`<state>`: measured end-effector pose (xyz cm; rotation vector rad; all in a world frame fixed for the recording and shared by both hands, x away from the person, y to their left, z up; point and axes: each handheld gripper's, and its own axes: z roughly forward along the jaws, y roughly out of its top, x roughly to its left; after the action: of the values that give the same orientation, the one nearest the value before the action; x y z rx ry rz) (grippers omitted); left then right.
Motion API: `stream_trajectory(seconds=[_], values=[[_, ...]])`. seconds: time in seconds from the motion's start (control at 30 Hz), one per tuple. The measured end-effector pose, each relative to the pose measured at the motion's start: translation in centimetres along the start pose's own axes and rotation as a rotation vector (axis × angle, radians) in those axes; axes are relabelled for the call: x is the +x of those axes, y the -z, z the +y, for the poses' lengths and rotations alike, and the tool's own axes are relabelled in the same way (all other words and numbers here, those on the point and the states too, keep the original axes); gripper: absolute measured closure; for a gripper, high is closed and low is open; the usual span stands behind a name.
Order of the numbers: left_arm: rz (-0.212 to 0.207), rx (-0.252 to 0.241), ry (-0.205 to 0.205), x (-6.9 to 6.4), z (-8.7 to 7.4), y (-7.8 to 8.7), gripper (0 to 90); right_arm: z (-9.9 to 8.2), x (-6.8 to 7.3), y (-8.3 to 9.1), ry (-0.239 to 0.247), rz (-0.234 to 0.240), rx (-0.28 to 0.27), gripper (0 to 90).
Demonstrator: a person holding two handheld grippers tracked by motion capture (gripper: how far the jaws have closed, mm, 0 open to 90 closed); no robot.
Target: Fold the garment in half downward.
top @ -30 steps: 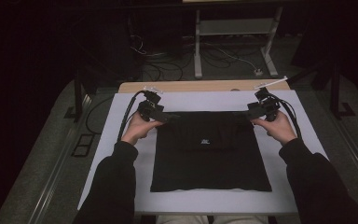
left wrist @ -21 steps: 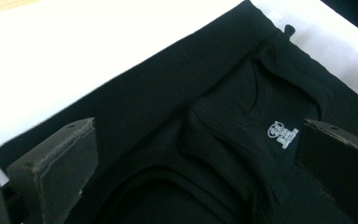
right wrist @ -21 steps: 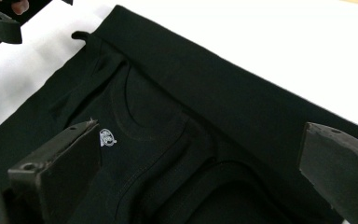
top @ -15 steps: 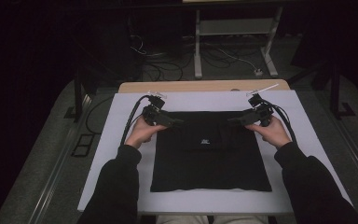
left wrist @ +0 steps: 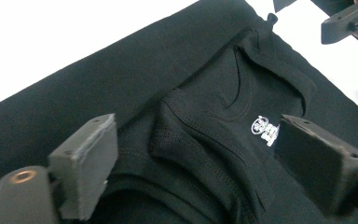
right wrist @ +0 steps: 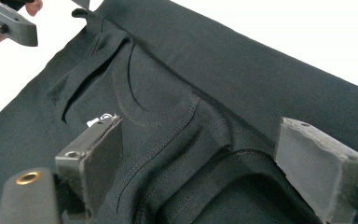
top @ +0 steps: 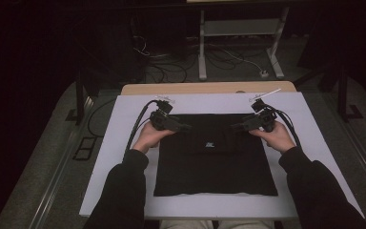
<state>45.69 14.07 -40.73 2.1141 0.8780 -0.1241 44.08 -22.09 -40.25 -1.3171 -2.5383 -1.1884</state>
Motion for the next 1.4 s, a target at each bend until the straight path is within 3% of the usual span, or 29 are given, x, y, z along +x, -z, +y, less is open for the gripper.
stream_trajectory(seconds=[0.33, 0.43, 0.63, 1.13, 1.27, 1.33, 1.4], values=[[0.017, 0.029, 0.004, 0.3, -0.2, -0.8, 23.5, -0.1, -0.1, -0.8, -0.003, -0.003, 0.016, 30.6], [0.007, 0.026, 0.017, 0.5, -0.3, -0.9, 28.2, -0.1, -0.3, -1.0, -0.01, 0.014, 0.018, 38.2], [-0.007, 0.028, 0.027, 0.8, -0.4, -1.2, 33.7, -0.2, -0.7, -1.4, -0.008, 0.002, 0.018, 42.5], [-0.025, 0.016, 0.099, 2.1, -0.9, -2.3, 43.6, -0.4, -1.8, -2.5, -0.047, 0.023, 0.027, 60.5], [-0.024, 0.008, 0.108, 2.3, -1.1, -2.5, 49.2, -0.4, -1.9, -2.8, -0.045, 0.017, 0.033, 65.2], [-0.032, 0.013, 0.118, 2.3, -1.1, -2.5, 56.2, -0.5, -1.9, -2.9, -0.042, 0.015, 0.031, 69.5], [-0.021, 0.021, 0.101, 2.2, -1.1, -2.6, 62.2, -0.5, -2.0, -2.9, -0.045, 0.014, 0.03, 73.1]])
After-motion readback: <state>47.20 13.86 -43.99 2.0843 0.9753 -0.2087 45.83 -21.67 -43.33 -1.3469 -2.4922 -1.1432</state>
